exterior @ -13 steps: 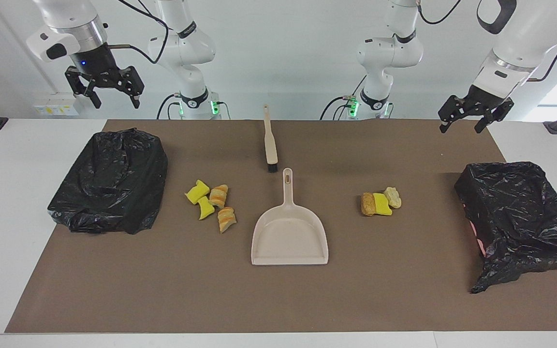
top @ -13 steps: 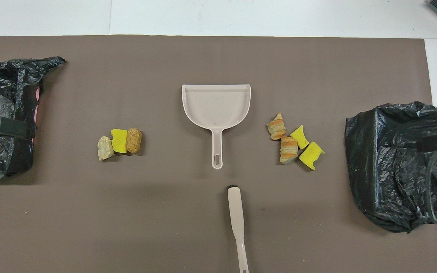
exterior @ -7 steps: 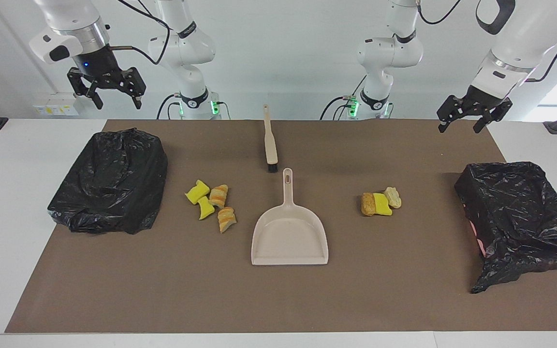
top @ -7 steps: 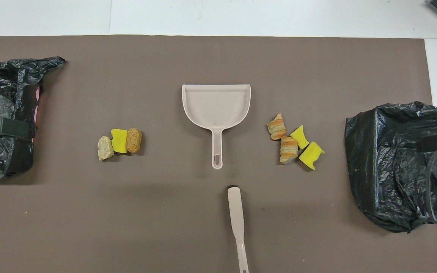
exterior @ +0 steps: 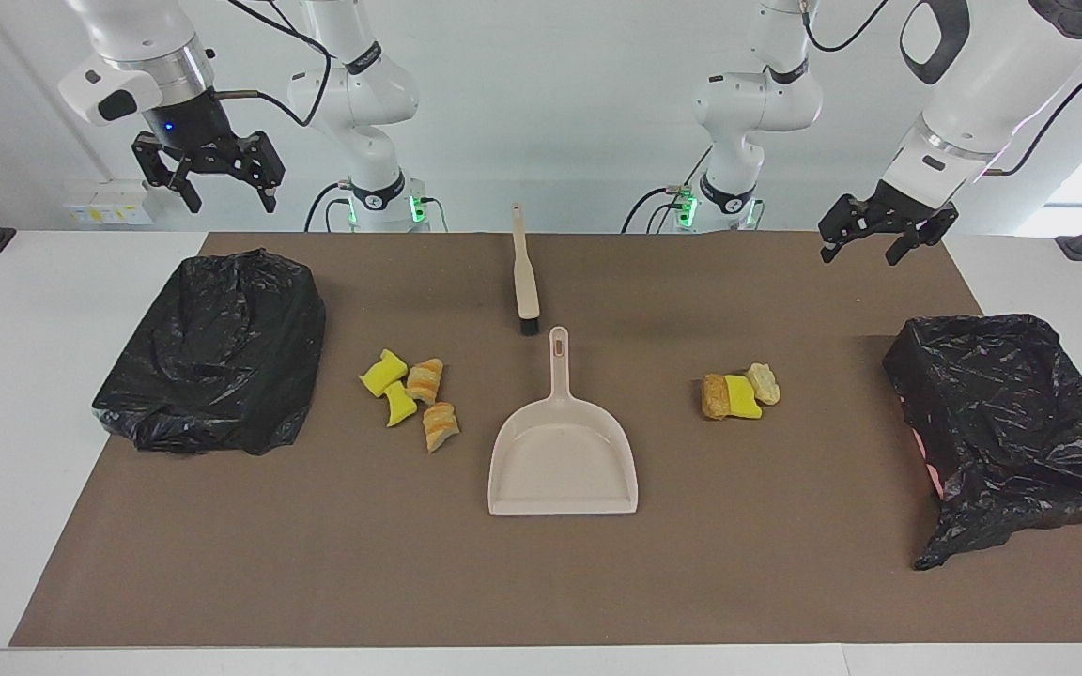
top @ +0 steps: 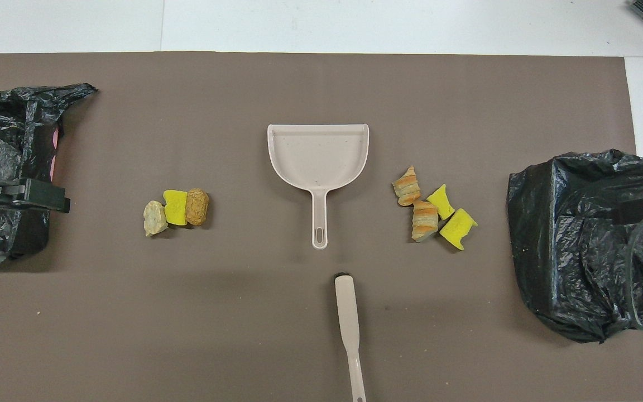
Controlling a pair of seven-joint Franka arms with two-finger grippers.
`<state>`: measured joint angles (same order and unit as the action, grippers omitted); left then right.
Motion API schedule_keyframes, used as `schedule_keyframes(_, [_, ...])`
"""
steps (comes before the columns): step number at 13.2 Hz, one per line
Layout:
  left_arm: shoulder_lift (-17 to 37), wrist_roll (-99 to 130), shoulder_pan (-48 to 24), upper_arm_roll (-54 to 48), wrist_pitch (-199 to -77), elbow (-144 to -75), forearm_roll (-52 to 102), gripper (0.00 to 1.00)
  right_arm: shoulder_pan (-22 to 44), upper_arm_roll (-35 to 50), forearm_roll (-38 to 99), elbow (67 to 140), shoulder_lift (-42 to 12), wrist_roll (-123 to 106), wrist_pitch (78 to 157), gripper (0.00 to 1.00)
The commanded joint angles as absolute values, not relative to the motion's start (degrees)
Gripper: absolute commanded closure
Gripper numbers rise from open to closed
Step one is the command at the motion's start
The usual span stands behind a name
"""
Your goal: Sweep and dump trash in bin
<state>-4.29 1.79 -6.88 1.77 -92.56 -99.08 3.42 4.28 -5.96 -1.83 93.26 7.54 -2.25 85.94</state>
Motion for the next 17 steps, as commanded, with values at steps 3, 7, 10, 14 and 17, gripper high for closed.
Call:
schedule_keyframes(3, [-7.38, 4.39, -9.49, 2.46, -97.11, -104.76, 3.78, 0.0, 4.13, -5.89, -1.49, 95.1, 8.79, -3.34, 87.19, 0.0])
schedule_keyframes(7, [-7.91, 6.15, -13.69, 2.37, -100.44, -108.97, 3.78, 0.0, 4.13, -5.89, -1.49, 95.19, 8.79, -3.6, 87.01, 0.0])
schedule_keyframes(10, [-8.79, 13.41, -21.16, 2.37, -106.33, -114.51, 3.78, 0.0, 4.13, -5.89, -1.49, 95.27, 8.79, -3.6, 86.92, 0.0])
schedule_keyframes(14, [-8.7, 24.39, -31.35, 2.37, -114.41, -120.92, 3.78, 0.0, 4.13, -5.89, -1.49, 95.27, 8.79, -3.52, 87.01, 0.0])
schedule_keyframes(17, [-8.27, 35.48, -38.91, 2.37, -118.21, -124.1, 3.69, 0.0, 4.13, -5.89, -1.49, 95.27, 8.79, -3.69, 86.92, 0.0])
